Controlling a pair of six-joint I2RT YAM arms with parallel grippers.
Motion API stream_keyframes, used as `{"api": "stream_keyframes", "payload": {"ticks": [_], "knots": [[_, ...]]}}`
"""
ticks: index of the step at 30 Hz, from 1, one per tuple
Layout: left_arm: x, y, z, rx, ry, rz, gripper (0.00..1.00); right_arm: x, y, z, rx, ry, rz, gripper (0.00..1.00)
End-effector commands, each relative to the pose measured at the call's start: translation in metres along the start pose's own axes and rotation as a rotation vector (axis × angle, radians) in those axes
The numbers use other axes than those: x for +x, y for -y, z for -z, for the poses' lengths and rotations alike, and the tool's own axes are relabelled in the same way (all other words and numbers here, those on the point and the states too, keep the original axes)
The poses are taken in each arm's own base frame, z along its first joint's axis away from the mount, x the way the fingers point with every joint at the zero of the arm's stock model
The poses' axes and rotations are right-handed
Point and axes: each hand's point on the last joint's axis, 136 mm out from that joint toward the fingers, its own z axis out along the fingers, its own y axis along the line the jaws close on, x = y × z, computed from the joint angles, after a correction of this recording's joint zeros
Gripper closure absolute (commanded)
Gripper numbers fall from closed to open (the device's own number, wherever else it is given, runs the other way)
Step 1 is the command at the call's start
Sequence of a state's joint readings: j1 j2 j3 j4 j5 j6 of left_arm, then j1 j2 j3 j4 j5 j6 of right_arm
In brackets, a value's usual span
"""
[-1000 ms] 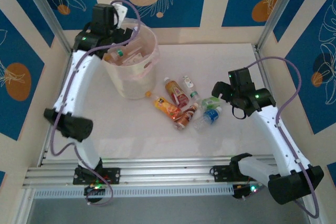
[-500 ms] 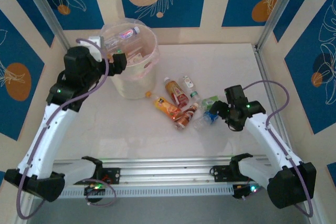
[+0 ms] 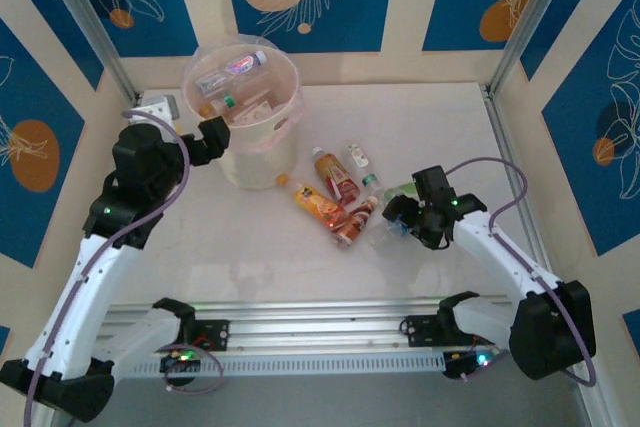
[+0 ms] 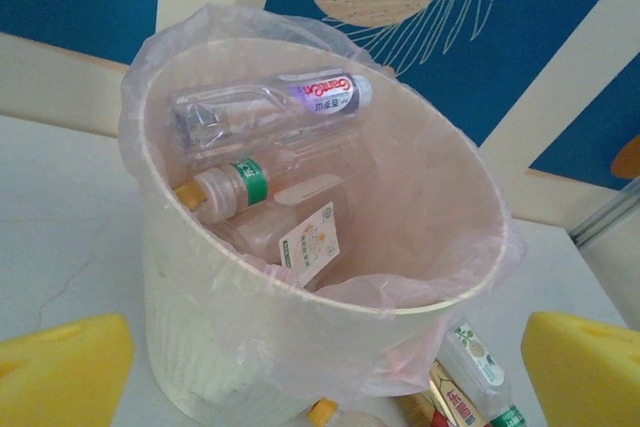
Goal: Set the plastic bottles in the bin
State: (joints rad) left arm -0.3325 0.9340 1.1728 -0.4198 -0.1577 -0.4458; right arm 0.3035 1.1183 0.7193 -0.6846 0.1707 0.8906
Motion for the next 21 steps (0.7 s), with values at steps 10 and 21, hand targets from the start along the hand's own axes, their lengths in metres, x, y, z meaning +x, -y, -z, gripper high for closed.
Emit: {"api": "stream_keyframes", "payload": {"ticks": [10, 21], "knots": [[0.017, 0.000, -0.024, -0.002, -0.047, 0.034, 0.01, 0.010, -0.005, -0.025, 0.018, -0.061, 0.018, 0.08], [0.016, 0.000, -0.025, -0.005, -0.042, 0.034, 0.00, 0.023, 0.011, -0.045, 0.110, -0.126, 0.011, 0.16]]}}
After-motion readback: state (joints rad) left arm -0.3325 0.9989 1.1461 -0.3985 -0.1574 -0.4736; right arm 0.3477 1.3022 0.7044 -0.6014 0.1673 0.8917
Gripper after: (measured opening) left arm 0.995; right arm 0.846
